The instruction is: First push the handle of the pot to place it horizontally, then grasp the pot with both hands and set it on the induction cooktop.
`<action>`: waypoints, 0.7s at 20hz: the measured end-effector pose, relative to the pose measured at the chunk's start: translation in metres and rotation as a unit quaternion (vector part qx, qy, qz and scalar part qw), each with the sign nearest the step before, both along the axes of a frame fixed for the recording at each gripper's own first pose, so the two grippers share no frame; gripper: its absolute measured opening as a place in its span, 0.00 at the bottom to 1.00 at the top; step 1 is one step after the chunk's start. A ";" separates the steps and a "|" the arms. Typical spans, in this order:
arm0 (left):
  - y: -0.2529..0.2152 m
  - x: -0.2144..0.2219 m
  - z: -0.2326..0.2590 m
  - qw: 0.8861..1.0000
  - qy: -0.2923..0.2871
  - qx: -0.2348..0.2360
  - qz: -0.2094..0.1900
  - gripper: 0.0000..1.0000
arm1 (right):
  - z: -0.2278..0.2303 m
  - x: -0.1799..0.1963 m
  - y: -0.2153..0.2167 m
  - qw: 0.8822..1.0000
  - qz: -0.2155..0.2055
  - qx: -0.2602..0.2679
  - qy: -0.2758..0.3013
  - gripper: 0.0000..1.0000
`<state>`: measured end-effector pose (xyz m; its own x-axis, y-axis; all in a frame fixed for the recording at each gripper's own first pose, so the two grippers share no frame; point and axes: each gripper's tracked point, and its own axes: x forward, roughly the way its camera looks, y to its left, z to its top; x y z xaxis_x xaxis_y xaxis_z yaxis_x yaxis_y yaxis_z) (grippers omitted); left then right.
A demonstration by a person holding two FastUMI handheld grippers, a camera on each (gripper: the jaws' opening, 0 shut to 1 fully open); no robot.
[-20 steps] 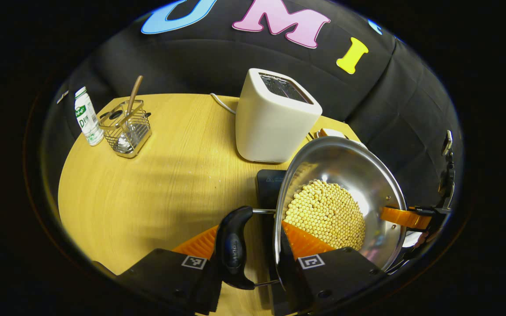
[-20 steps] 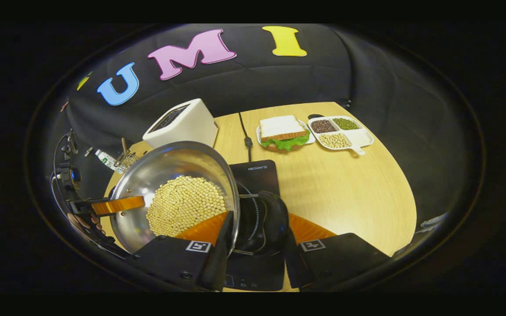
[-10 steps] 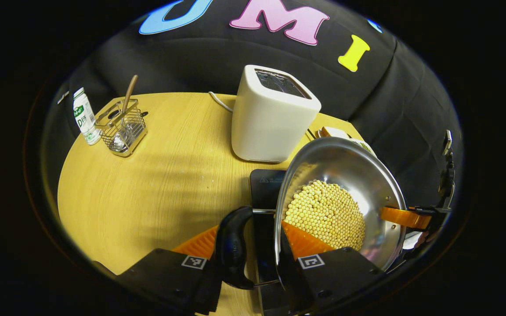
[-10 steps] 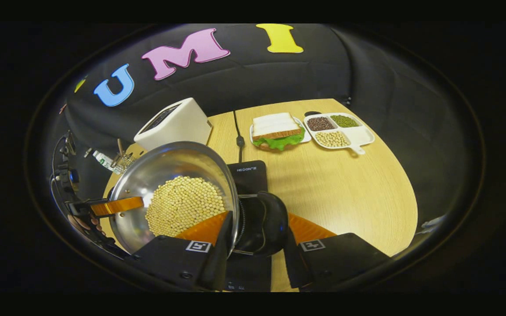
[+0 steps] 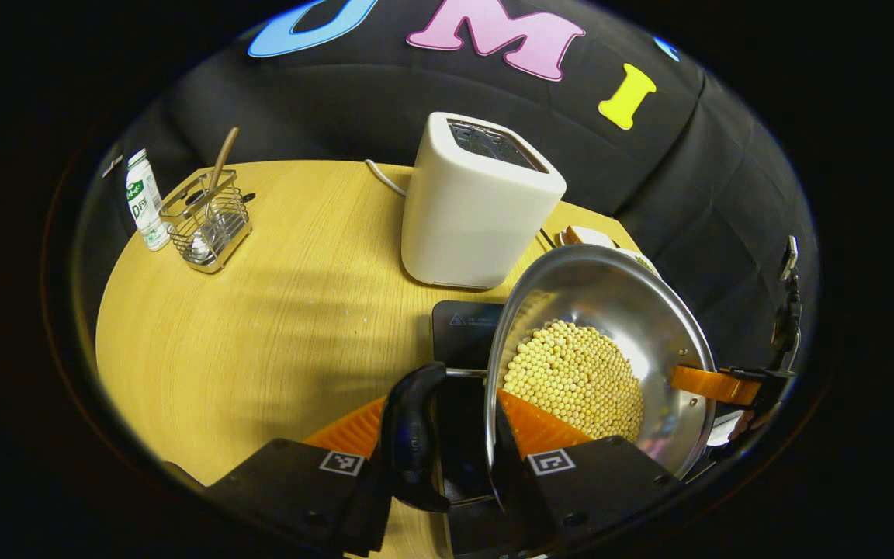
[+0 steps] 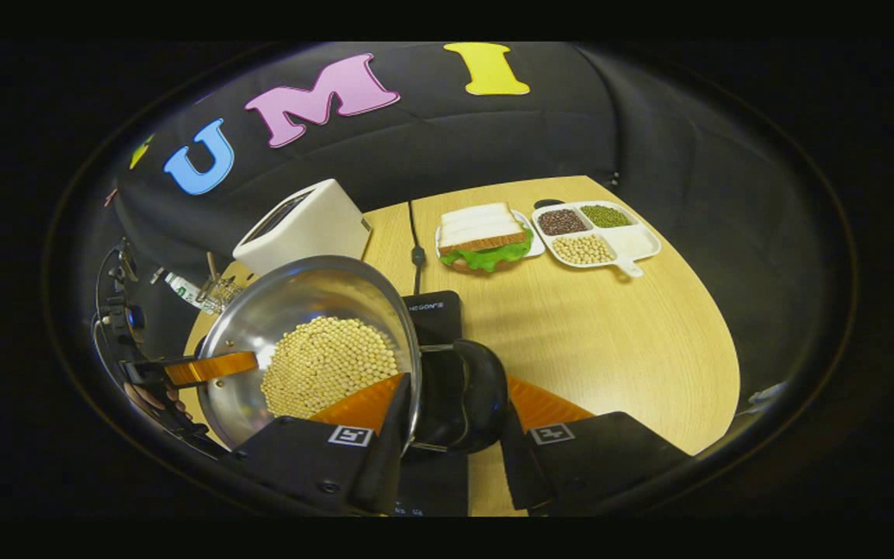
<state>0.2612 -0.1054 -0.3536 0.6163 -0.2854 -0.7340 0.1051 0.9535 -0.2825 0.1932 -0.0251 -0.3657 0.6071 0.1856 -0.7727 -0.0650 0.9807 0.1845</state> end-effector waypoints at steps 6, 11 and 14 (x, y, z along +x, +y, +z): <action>0.000 0.001 0.001 1.000 -0.007 -0.007 0.004 0.63 | 0.001 0.001 0.000 1.000 -0.001 0.005 -0.003 0.59; -0.001 0.000 0.000 1.000 0.002 -0.003 0.001 0.63 | 0.001 0.001 0.000 1.000 -0.007 0.005 -0.003 0.58; 0.000 0.000 -0.001 1.000 0.008 -0.004 0.002 0.63 | 0.000 0.001 0.000 1.000 -0.002 0.005 -0.001 0.59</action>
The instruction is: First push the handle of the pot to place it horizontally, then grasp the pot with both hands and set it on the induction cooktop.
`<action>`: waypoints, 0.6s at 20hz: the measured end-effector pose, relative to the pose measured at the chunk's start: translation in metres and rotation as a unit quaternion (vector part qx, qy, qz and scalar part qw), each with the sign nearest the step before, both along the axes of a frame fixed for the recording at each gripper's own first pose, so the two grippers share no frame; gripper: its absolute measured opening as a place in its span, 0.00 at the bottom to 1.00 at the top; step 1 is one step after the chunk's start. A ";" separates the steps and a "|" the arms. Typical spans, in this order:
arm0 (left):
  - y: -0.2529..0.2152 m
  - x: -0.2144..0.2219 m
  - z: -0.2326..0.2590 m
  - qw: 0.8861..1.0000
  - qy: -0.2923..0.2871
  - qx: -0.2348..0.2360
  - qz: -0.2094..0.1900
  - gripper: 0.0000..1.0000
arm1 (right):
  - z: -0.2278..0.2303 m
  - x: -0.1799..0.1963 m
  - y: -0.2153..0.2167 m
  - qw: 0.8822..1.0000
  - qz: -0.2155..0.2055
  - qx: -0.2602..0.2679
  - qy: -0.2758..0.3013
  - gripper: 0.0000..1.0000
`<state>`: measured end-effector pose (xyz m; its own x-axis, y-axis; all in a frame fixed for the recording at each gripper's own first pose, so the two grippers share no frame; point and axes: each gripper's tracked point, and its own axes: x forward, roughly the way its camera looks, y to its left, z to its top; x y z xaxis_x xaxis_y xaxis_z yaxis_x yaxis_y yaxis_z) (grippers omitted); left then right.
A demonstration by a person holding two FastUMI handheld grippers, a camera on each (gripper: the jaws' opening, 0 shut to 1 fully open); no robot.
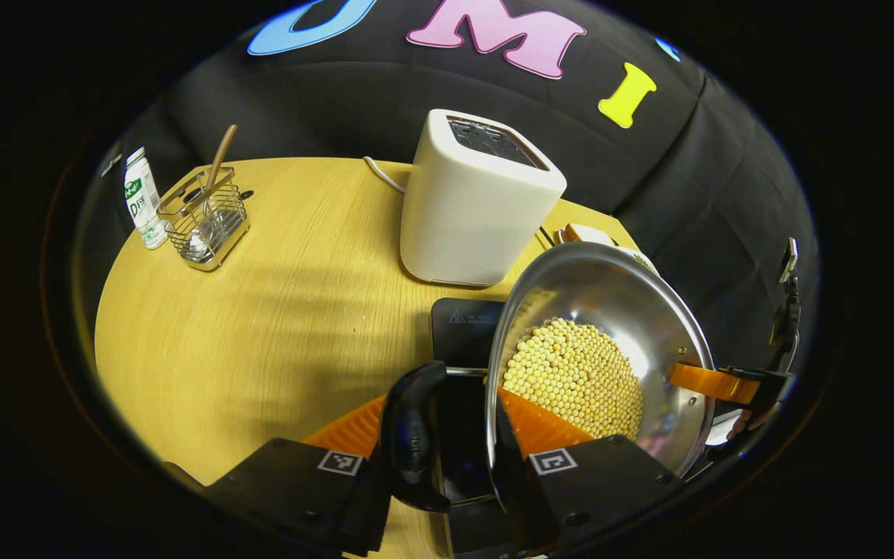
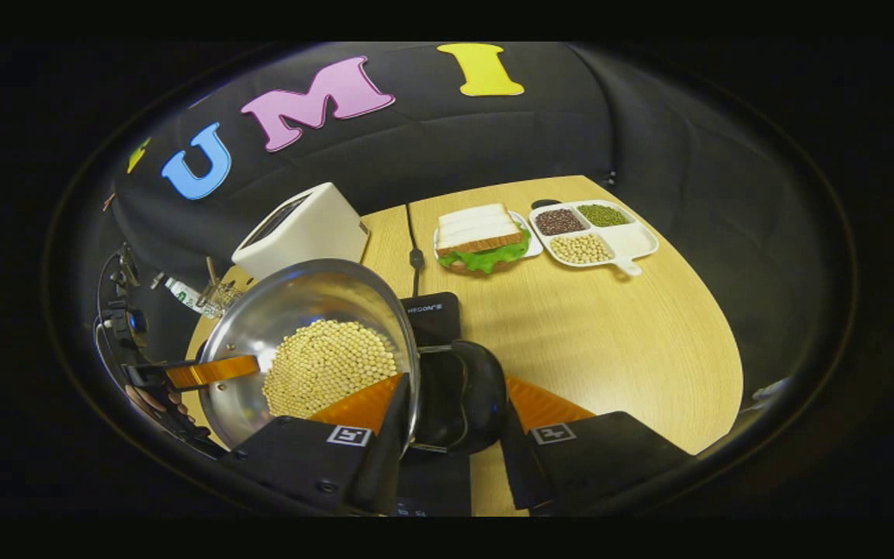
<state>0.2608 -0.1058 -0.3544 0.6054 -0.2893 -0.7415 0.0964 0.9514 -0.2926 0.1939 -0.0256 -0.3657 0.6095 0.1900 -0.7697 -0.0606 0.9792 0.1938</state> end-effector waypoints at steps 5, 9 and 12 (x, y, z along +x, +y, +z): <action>0.004 -0.011 -0.005 0.999 0.018 0.034 -0.007 0.67 | 0.002 -0.004 -0.001 1.000 0.001 -0.007 0.005 0.57; 0.018 -0.018 0.012 0.999 0.006 0.044 0.018 0.96 | 0.020 -0.007 -0.009 1.000 -0.006 -0.017 -0.014 1.00; 0.026 -0.031 0.037 0.999 -0.016 0.047 0.022 0.96 | 0.038 -0.019 -0.021 0.999 -0.019 -0.026 -0.029 0.99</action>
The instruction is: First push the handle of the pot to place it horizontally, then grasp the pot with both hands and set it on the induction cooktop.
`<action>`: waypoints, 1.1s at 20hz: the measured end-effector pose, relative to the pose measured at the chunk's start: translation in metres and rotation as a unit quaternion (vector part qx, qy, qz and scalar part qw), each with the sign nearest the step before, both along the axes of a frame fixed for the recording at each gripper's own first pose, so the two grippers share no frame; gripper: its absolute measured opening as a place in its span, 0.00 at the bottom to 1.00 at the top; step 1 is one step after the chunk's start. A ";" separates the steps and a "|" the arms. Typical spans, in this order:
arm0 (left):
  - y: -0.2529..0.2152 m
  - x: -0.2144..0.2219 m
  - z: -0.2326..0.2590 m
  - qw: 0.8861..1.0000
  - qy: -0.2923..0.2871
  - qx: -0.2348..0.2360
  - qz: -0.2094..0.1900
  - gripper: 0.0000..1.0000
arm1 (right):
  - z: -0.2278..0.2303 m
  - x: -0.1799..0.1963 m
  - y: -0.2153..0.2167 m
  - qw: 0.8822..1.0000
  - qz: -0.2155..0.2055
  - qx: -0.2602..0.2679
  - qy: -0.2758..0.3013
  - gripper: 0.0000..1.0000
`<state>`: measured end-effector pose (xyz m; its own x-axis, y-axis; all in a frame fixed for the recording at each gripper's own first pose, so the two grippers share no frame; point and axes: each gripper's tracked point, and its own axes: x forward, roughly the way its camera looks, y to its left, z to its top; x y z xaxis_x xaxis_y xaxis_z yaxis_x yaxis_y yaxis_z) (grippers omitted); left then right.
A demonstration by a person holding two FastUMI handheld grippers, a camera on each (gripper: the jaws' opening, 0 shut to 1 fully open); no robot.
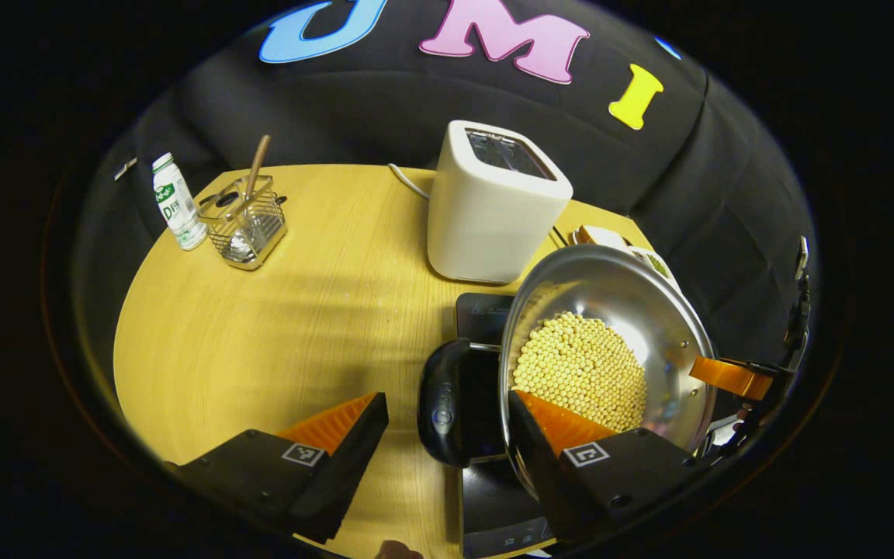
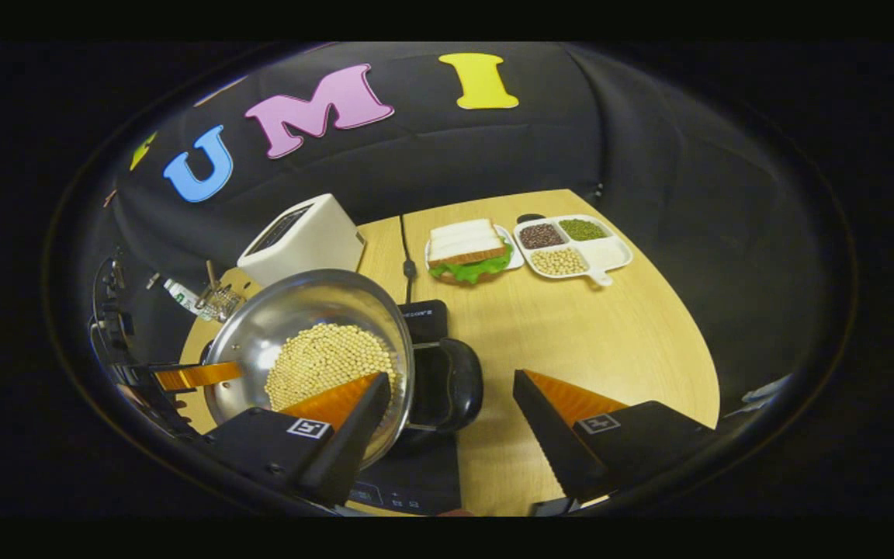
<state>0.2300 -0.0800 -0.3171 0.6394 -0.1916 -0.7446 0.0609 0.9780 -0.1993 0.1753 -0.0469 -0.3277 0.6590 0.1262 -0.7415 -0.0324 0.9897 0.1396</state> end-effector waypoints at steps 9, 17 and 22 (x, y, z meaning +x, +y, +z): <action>0.041 -0.047 0.136 0.984 -0.162 0.012 0.070 0.96 | 0.111 -0.026 -0.025 0.990 -0.028 -0.049 -0.127 0.99; 0.092 -0.106 0.235 0.950 -0.286 0.052 0.112 0.95 | 0.238 -0.055 0.001 0.950 -0.035 -0.060 -0.306 0.99; 0.097 -0.150 0.253 0.936 -0.326 0.040 0.128 0.95 | 0.272 -0.101 0.017 0.932 -0.032 -0.057 -0.357 0.98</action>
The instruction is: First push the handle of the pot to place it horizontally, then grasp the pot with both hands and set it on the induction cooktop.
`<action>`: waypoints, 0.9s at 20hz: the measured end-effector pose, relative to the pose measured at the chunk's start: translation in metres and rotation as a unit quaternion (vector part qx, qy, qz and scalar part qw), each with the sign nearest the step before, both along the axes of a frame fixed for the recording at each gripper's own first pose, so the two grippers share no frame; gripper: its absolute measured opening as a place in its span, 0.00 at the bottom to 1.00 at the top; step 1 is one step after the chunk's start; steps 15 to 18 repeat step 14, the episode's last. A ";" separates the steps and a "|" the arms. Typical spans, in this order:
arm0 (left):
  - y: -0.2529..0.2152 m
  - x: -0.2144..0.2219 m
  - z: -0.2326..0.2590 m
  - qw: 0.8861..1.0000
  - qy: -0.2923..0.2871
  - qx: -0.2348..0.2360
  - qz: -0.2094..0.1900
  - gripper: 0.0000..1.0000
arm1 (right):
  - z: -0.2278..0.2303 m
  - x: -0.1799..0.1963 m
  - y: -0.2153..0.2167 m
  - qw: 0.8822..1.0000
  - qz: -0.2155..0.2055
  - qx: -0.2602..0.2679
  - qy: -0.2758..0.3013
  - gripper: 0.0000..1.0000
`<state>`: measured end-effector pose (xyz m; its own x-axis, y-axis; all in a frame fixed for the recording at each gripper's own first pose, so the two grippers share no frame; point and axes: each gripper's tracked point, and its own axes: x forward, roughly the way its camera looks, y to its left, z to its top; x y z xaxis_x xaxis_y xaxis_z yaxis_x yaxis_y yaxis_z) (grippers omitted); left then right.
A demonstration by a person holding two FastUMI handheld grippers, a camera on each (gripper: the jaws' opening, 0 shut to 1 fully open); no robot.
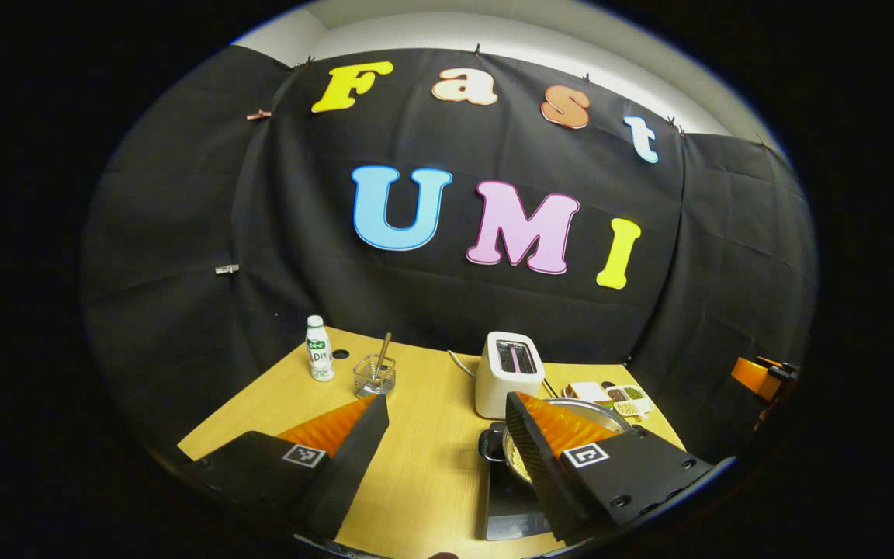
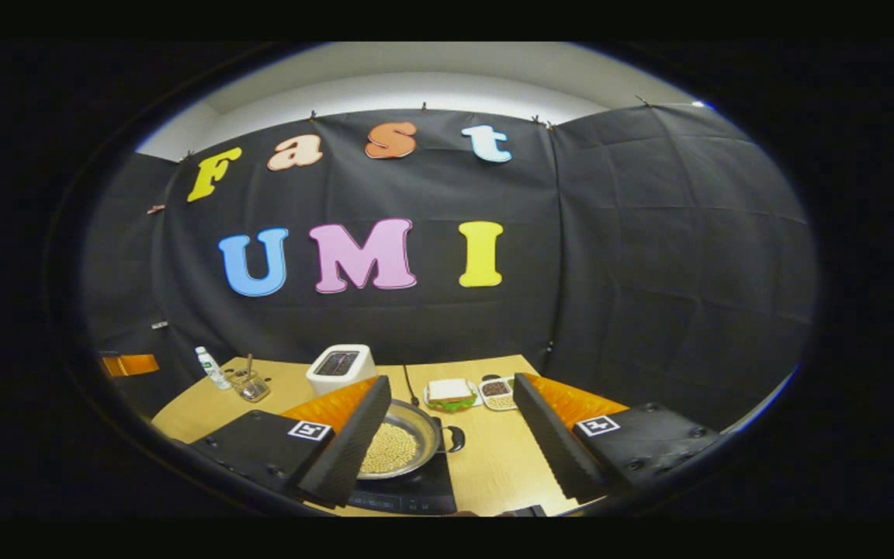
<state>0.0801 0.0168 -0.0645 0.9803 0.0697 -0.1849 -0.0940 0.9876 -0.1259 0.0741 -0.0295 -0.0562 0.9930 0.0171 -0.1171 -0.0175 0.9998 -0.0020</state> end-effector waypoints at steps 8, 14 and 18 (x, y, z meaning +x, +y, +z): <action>-0.009 -0.076 0.011 0.999 -0.050 0.017 0.007 0.95 | 0.024 -0.075 0.008 0.997 -0.009 -0.025 -0.072 0.98; -0.012 -0.098 0.021 0.996 -0.078 0.045 0.011 0.95 | 0.007 -0.093 0.028 0.997 0.016 -0.060 -0.050 0.99; -0.012 -0.098 0.021 0.996 -0.078 0.045 0.011 0.95 | 0.007 -0.093 0.028 0.997 0.016 -0.060 -0.050 0.99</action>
